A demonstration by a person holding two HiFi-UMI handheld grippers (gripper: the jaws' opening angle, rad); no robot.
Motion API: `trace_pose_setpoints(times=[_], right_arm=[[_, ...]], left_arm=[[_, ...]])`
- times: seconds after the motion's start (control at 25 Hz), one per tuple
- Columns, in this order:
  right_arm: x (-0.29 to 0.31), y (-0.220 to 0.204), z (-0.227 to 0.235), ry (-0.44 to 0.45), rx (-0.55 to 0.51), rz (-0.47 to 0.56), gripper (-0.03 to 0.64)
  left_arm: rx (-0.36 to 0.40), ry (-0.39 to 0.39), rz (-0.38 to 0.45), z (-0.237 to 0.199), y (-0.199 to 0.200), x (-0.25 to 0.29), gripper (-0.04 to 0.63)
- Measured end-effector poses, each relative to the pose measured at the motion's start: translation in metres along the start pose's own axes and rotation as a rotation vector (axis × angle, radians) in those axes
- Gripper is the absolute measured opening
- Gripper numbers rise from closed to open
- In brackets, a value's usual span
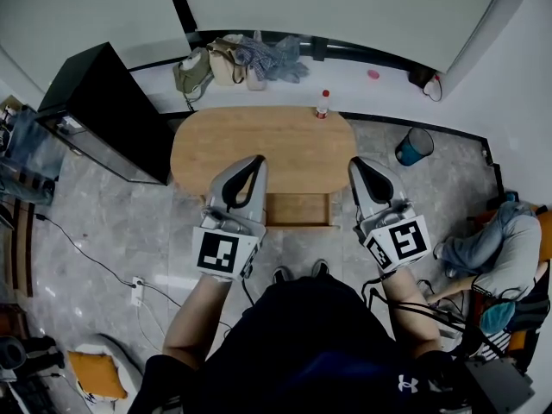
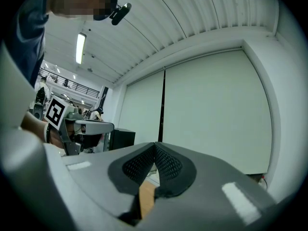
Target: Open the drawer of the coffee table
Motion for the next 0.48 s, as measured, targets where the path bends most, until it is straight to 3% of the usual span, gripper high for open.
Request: trace_pose_setpoints(times=[0.48], right_arm=[[-0.0076,-0.0032,0.0037,0.001,0.004,-0.004,0.002]], left_arm=[[-0.021,0.009,-0.022,0.0062,-0.0071,0.0024,0.002]])
Point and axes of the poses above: the fingertips, and each gripper's own axes: x forward along the fingers, z to its right, y out of its top, the point moved 7 cm from there along -x, backward along the fingers, and after that the axes turned 5 degrees about z, right-handed, at the moved point
